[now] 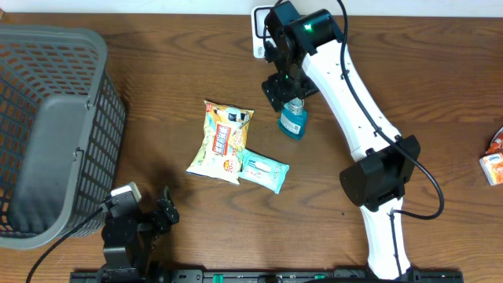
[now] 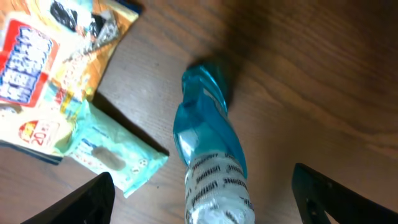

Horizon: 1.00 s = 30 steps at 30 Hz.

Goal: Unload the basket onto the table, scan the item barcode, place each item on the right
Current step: 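Lift the teal bottle and hold it to the scanner face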

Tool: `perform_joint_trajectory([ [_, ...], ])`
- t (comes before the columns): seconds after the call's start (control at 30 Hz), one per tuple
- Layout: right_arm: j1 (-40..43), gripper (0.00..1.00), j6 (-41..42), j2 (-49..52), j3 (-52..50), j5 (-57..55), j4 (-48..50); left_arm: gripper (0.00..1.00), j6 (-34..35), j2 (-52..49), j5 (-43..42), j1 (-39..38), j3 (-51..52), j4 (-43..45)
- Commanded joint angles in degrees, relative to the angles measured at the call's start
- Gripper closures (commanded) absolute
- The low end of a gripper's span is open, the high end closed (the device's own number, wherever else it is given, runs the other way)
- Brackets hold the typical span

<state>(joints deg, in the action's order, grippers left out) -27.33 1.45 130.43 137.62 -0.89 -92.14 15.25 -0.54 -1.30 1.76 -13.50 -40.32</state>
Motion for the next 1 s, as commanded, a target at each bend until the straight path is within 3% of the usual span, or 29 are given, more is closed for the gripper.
perform_joint_trajectory([
  [0.0, -0.09, 0.14, 0.20, -1.62, -2.97, -0.31, 1.75, 0.09, 0.28, 0.31, 0.50, -0.02, 0.22, 0.02],
  [0.3, -0.33, 0.14, 0.20, -1.53, -11.30, -0.04, 5.95, 0.09, 0.28, 0.31, 0.50, -0.02, 0.22, 0.02],
  [0.5, -0.31, 0.20, 0.22, -1.53, -15.23, -0.07, 8.02, 0.09, 0.28, 0.31, 0.48, -0.02, 0.22, 0.02],
  [0.67, -0.31, 0.39, 0.22, -1.53, -16.20, -0.07, 8.83, 0.09, 0.28, 0.31, 0.48, -0.02, 0.22, 0.02],
  [0.8, -0.31, 0.64, 0.22, -1.53, -16.24, -0.09, 8.85, 0.09, 0.28, 0.31, 0.50, -0.02, 0.22, 0.02],
  [0.97, -0.31, 0.73, 0.17, -1.53, -16.24, -0.44, 8.13, 0.09, 0.28, 0.31, 0.50, -0.02, 0.22, 0.02],
])
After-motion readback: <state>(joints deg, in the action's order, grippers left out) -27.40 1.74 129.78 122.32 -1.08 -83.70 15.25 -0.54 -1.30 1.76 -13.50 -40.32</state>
